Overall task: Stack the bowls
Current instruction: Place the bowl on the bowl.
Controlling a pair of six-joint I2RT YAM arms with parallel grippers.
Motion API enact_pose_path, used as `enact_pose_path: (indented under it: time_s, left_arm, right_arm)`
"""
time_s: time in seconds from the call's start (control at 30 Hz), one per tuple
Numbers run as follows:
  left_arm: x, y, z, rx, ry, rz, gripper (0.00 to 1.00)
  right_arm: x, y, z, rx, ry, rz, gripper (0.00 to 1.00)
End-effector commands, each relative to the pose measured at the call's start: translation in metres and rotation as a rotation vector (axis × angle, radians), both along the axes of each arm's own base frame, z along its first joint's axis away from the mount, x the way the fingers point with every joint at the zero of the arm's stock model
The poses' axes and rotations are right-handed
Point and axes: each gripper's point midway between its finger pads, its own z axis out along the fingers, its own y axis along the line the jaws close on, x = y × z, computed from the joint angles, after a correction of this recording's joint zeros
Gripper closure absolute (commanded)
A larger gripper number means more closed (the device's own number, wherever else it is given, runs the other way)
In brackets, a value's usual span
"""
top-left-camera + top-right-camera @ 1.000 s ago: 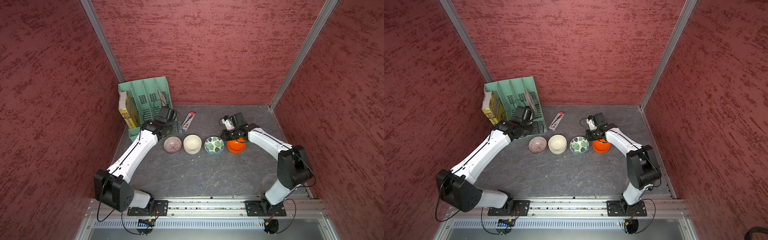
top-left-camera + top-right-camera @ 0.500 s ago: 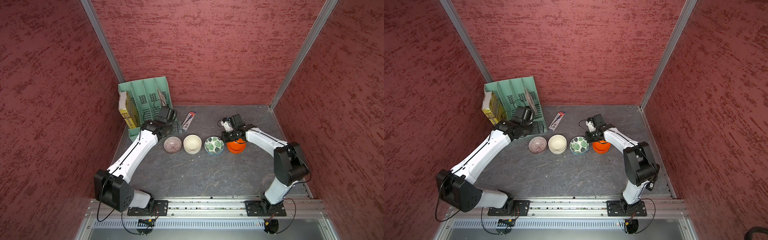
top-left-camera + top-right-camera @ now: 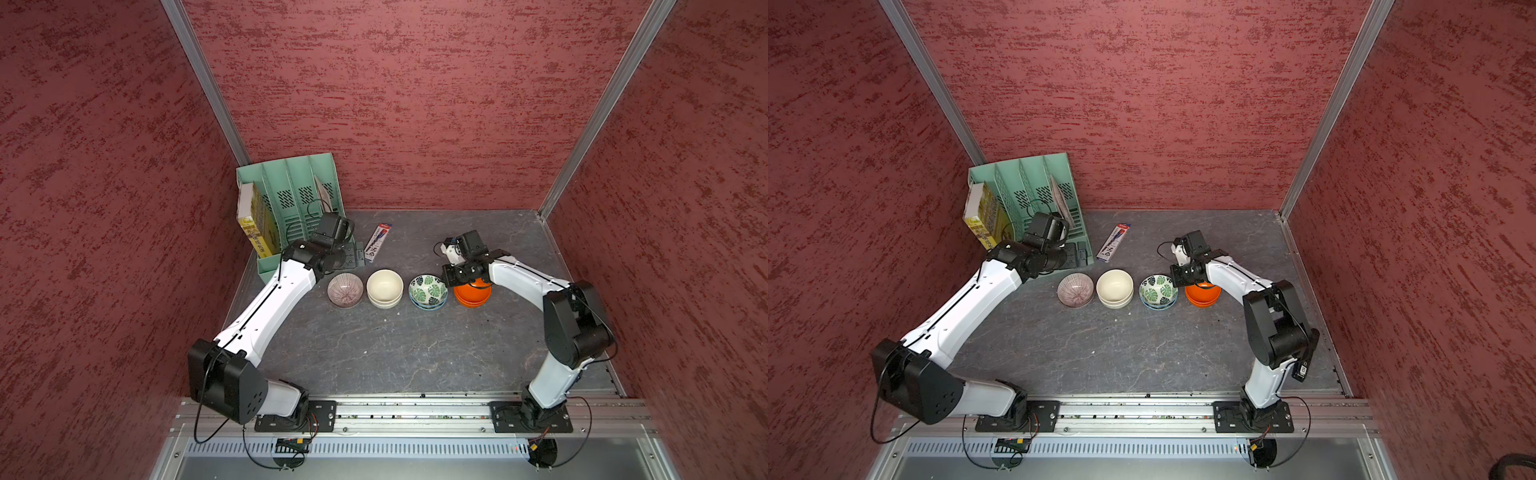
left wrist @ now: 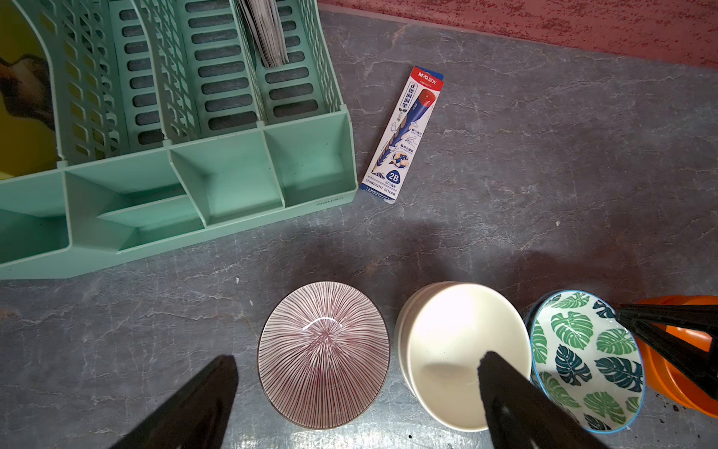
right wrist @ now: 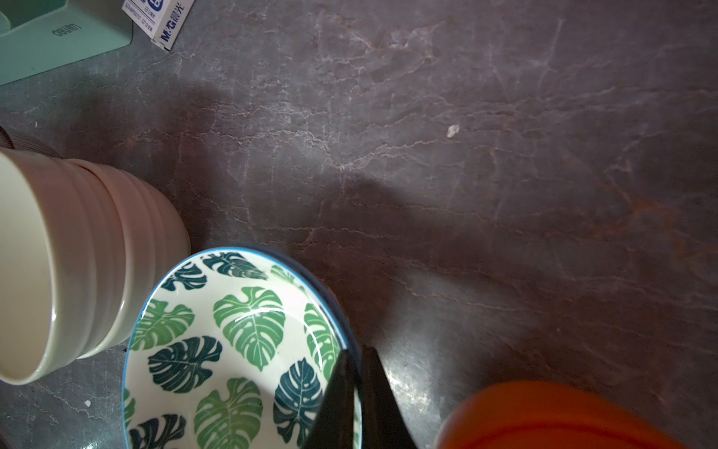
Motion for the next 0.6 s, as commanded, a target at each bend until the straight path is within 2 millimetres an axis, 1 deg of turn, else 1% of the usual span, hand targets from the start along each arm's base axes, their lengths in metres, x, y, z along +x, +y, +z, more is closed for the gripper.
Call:
enact_pose_path:
  time_s: [0.0,0.07,0.17,0.3,0.4,0.5,0.57]
  left_arm:
    - [0.003,0.000,0.005,0.011,-0.015,-0.001,0.00]
    - [0.003,0.000,0.006,0.010,-0.016,-0.002,0.00]
    - [0.003,0.000,0.005,0.011,-0.016,-0.002,0.00]
    - [0.005,-0.002,0.005,0.005,-0.016,-0.004,0.00]
    - [0.006,-0.003,0.005,0.003,-0.016,-0.004,0.00]
    - [0.006,-0.004,0.004,0.002,-0.013,-0.007,0.00]
    - [0.006,-0.004,0.003,0.003,-0.012,-0.008,0.00]
  right_arm:
    - [0.001,-0.004,-0.003,-0.019,-0.019,-0.006,0.90]
    - [0.000,-0.003,0.004,-0.011,-0.034,-0.005,0.88]
    - [-0.004,-0.003,0.020,0.015,-0.075,-0.005,0.81]
    - [-0.013,-0.005,0.030,0.015,-0.094,0.002,0.78]
    - [-0.023,-0.001,0.038,0.016,-0.122,0.018,0.78]
    - [-0.038,0.013,0.049,0.048,-0.141,0.066,0.80]
    - [-0.049,0.024,0.049,0.061,-0.136,0.110,0.82]
